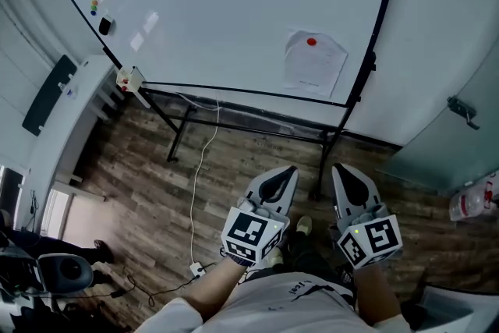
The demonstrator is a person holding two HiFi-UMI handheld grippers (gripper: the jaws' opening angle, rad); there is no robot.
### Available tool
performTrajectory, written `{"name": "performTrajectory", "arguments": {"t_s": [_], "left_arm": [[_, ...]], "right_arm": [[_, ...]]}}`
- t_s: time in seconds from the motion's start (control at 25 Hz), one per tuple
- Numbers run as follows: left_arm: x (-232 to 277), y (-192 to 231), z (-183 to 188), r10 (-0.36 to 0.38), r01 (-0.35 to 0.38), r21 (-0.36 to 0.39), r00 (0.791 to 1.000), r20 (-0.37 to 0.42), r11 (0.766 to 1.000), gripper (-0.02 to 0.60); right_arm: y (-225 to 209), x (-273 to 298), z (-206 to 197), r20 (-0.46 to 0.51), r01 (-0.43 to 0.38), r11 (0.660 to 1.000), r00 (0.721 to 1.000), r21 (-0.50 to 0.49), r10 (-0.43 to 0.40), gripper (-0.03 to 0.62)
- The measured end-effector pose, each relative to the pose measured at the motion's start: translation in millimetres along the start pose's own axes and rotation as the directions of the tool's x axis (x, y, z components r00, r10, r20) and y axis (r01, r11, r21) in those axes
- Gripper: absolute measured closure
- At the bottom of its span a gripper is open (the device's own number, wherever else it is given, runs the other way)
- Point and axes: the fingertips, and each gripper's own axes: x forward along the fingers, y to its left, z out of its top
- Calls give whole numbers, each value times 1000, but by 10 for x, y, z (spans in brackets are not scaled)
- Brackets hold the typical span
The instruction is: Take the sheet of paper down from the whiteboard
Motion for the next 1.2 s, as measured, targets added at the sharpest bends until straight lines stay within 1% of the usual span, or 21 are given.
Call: {"name": "performTrajectory", "arguments": {"t_s": [0.16,0.44,0.6,0.72,0.92,1.04,1.12,1.2], "left_arm": [[296,329,38,38,-38,10,999,-12,999,569],[906,859,255,105,-104,55,994,-10,993,569],[1267,1124,303,135,-134,72,991,-9,988,569],[1462,1275,277,154,-151,91,988,-26,984,569],[1722,1537,283,138,-133,112,990,-39,985,569],[1899,1726,302,117,-112,122,992,-37,986,569],[2033,1853,341,87,-82,143,996,-31,986,569],[2181,1954,364,37,-31,161,999,-36,986,569]], "right_arm": [[-216,459,7,8,-23,1000,1000,-9,23,580],[-666,1234,138,18,-71,997,997,-16,72,580],[-936,1566,142,11,-90,995,996,-30,91,580],[-1118,1748,68,2,-94,996,996,-14,94,580],[-1299,2021,-21,-19,-66,998,998,-2,66,576],[-1391,2202,-20,-27,-34,999,999,-11,34,557],[-1438,2340,-36,-37,-8,1000,999,-20,7,543],[-1484,2460,-61,-47,28,999,998,-34,-29,526]]}}
